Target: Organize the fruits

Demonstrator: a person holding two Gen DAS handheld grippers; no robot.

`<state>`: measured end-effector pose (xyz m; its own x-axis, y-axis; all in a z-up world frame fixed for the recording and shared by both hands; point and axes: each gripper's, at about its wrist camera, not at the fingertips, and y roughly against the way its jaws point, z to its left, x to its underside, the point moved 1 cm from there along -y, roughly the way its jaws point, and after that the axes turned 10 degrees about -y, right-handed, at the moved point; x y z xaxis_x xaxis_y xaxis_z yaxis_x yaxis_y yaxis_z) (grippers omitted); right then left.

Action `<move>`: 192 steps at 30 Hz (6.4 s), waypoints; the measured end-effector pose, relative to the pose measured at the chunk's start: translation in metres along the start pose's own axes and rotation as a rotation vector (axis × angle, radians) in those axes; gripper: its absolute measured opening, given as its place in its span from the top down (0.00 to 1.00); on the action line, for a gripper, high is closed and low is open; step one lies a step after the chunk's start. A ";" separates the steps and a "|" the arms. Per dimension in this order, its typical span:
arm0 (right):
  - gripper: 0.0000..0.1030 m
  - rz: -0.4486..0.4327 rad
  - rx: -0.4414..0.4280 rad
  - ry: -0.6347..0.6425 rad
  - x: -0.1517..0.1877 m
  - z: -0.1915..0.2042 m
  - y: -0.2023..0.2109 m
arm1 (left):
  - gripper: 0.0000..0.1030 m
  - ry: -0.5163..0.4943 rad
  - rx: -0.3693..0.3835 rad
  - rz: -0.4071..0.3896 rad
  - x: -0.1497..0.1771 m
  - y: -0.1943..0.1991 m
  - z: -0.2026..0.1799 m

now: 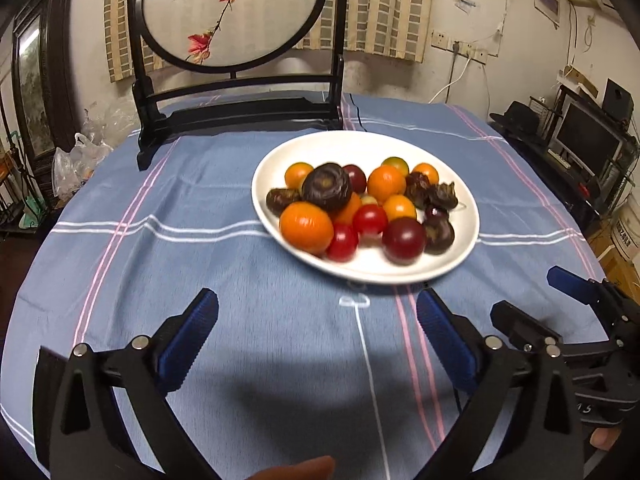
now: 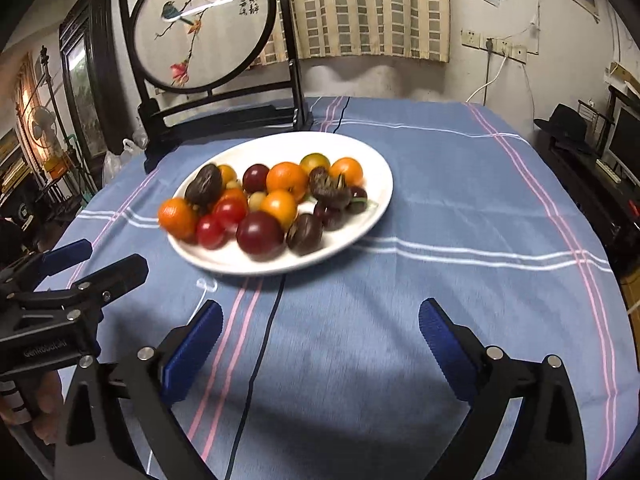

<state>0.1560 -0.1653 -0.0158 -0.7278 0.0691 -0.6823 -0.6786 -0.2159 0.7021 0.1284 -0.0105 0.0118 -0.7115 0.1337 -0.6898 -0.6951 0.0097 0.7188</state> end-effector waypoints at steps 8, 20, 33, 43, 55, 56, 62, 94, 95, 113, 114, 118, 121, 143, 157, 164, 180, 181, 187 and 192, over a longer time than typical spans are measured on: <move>0.04 -0.061 -0.006 0.015 0.011 -0.006 -0.001 | 0.05 0.000 0.016 0.030 0.016 -0.012 0.000; 0.04 0.000 0.003 0.054 0.018 0.002 -0.012 | 0.05 -0.008 0.024 0.025 0.023 -0.017 0.000; 0.04 0.051 0.010 0.007 0.024 -0.005 -0.016 | 0.05 -0.038 -0.001 0.049 0.027 -0.023 -0.003; 0.03 0.108 0.015 0.003 0.036 -0.007 -0.029 | 0.05 0.026 0.021 0.134 0.040 -0.042 0.005; 0.03 0.152 0.075 0.085 0.043 0.001 -0.036 | 0.04 -0.016 -0.010 0.167 0.044 -0.051 -0.001; 0.03 0.151 0.077 0.088 0.044 0.002 -0.036 | 0.04 -0.016 -0.012 0.169 0.044 -0.051 -0.001; 0.03 0.150 0.084 0.085 0.044 0.000 -0.035 | 0.04 -0.017 -0.016 0.171 0.044 -0.050 -0.001; 0.03 0.152 0.080 0.081 0.044 0.002 -0.036 | 0.04 -0.017 -0.016 0.171 0.044 -0.051 -0.001; 0.03 0.152 0.079 0.081 0.044 0.002 -0.036 | 0.04 -0.017 -0.016 0.171 0.044 -0.051 -0.001; 0.03 0.152 0.080 0.081 0.044 0.002 -0.036 | 0.04 -0.017 -0.015 0.172 0.044 -0.051 0.000; 0.03 0.151 0.079 0.081 0.044 0.002 -0.036 | 0.04 -0.017 -0.015 0.172 0.044 -0.051 0.000; 0.03 0.151 0.080 0.081 0.044 0.002 -0.036 | 0.04 -0.017 -0.016 0.171 0.044 -0.051 0.000; 0.03 0.151 0.080 0.082 0.044 0.002 -0.036 | 0.04 -0.018 -0.012 0.171 0.044 -0.051 0.000; 0.03 0.171 0.046 0.034 0.036 -0.002 -0.027 | 0.04 -0.006 -0.022 0.139 0.043 -0.033 0.001; 0.03 0.174 0.050 0.029 0.036 -0.002 -0.027 | 0.04 0.002 -0.016 0.137 0.042 -0.032 0.002; 0.03 0.174 0.053 0.035 0.036 -0.001 -0.027 | 0.04 0.010 -0.013 0.137 0.043 -0.031 0.002; 0.03 0.178 0.056 0.043 0.037 0.000 -0.027 | 0.04 0.014 -0.011 0.139 0.042 -0.032 0.002; 0.03 0.178 0.056 0.044 0.038 0.001 -0.027 | 0.04 0.013 -0.011 0.139 0.042 -0.032 0.002; 0.03 0.178 0.055 0.043 0.038 0.000 -0.027 | 0.04 0.000 -0.004 0.134 0.042 -0.032 0.000; 0.03 0.175 0.056 0.045 0.038 0.001 -0.026 | 0.04 -0.007 -0.025 0.077 0.042 -0.024 -0.001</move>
<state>0.1460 -0.1564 -0.0599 -0.8310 -0.0090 -0.5562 -0.5472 -0.1663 0.8203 0.1152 -0.0064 -0.0351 -0.7624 0.1397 -0.6319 -0.6407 -0.0260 0.7673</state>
